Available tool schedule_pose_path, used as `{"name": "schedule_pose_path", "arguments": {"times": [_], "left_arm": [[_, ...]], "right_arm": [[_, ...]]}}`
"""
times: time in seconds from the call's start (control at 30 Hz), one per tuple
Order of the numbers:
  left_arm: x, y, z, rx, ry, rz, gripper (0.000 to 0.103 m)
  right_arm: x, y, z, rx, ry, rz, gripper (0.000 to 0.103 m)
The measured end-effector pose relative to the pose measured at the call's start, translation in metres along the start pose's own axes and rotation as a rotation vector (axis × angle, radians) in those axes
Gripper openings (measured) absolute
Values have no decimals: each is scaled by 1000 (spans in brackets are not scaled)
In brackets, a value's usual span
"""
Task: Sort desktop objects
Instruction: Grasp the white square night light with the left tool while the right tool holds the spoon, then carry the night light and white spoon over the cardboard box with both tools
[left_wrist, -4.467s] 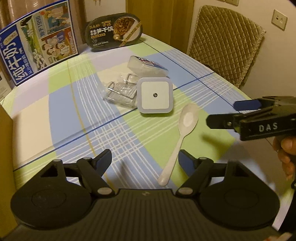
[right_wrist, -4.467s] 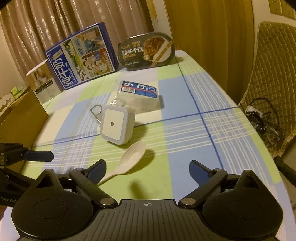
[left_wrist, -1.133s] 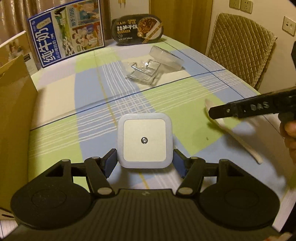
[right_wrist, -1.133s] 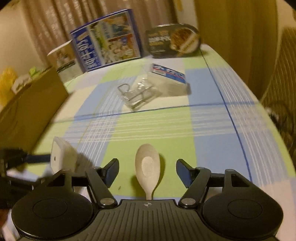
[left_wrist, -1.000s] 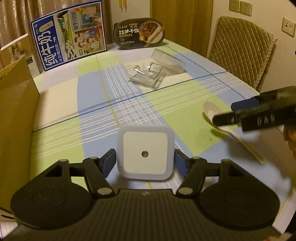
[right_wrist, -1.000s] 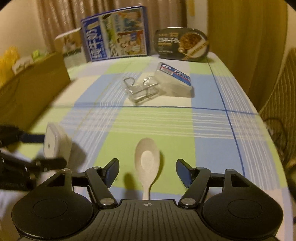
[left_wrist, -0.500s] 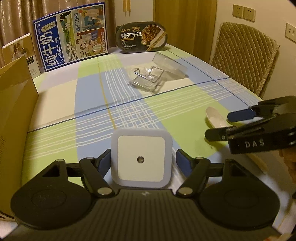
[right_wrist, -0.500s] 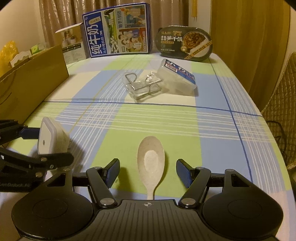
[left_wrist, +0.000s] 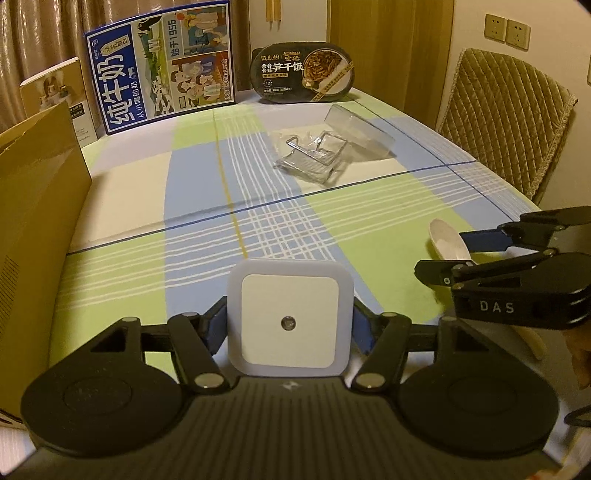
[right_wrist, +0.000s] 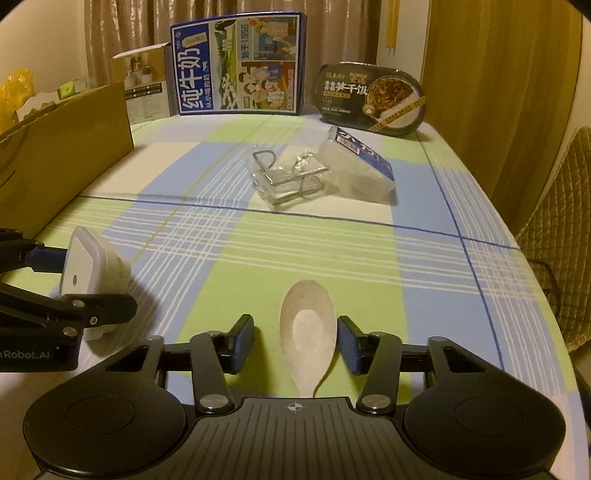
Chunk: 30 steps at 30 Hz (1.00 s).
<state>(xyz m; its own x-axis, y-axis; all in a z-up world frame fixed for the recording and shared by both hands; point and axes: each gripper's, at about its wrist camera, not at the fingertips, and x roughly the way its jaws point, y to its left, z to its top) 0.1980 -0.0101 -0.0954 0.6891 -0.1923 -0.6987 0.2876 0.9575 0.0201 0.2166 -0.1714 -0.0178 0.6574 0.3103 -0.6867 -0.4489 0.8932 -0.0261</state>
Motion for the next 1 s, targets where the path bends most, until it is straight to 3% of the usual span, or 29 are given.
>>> {"name": "schedule_pose_path", "arguments": {"times": [0.17,0.23,0.73,1.0], "left_arm": [[-1,1,0,-6,0,0,61],[-1,2,1,-15,3,-4,61],[-10,3,5,-14,-20,-10,61],[-36,1,10,4,-54,-11,61]], "right_arm": [[0,-4,0,17,-1,-18,38],[0,-3,0,15,-2,-20,30],[-16,-4,9,42,-77,-8,30],[-45,7,20,96,-122,1,30]]}}
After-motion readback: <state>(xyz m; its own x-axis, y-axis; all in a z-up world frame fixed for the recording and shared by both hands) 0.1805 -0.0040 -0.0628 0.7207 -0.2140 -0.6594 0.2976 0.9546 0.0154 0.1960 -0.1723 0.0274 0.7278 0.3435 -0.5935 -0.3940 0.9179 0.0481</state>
